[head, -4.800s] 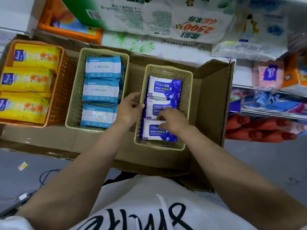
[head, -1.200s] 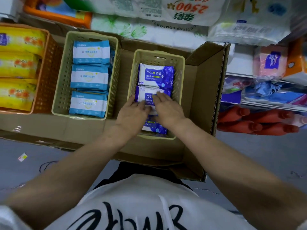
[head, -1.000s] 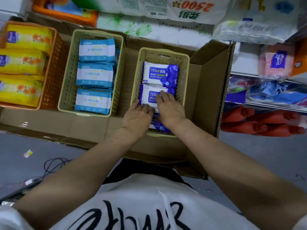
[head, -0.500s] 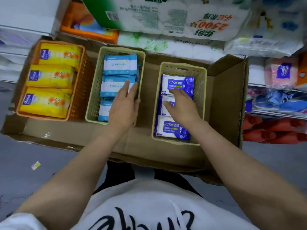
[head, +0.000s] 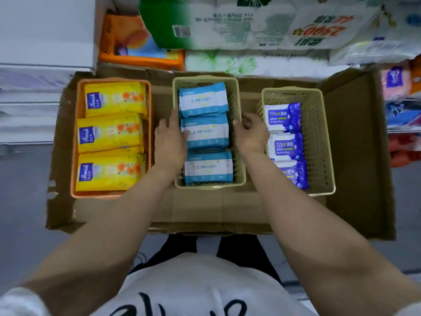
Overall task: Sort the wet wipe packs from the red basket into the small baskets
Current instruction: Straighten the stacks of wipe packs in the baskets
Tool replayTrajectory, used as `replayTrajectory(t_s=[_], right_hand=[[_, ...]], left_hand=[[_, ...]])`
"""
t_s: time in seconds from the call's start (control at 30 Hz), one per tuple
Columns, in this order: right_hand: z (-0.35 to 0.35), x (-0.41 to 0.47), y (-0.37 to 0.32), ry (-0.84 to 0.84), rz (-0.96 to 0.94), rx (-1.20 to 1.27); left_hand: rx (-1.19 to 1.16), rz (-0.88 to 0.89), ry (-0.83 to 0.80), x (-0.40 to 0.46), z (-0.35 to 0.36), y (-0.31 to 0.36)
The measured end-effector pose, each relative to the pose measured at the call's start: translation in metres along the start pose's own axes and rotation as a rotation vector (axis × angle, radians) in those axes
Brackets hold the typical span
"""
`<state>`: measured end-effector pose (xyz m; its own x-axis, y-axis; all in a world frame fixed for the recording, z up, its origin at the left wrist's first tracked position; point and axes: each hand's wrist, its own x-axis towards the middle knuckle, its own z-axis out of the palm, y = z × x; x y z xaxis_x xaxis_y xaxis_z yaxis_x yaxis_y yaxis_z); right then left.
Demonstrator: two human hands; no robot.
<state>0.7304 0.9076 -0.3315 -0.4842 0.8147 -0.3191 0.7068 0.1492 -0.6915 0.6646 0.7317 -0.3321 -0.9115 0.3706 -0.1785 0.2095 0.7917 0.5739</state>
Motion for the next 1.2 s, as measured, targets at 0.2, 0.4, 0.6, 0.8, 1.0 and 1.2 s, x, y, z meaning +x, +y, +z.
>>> replayTrajectory(t_s=[0.2,0.4,0.6,0.8,1.0,1.2], right_hand=[[-0.006,-0.01,0.008,0.06,0.053,0.041],[-0.005,-0.014,0.002,0.082,-0.044,-0.104],[0.014,-0.013,-0.02,-0.177,-0.564,-0.338],[0.029,0.004,-0.015,-0.469,-0.499,-0.557],[0.026,-0.001,-0.006,-0.466,-0.492,-0.529],[0.016,-0.014,-0.011,-0.458,-0.464,-0.411]], left_hand=[[-0.075,0.095,-0.024,0.008,-0.001,-0.014],[-0.108,0.096,-0.071,0.003,-0.003,-0.016],[0.463,0.331,-0.047,0.011,0.004,-0.006],[0.781,0.478,-0.225,0.039,0.007,-0.01],[0.767,0.459,-0.242,0.041,0.007,-0.008],[0.641,0.455,-0.231,0.026,0.007,-0.006]])
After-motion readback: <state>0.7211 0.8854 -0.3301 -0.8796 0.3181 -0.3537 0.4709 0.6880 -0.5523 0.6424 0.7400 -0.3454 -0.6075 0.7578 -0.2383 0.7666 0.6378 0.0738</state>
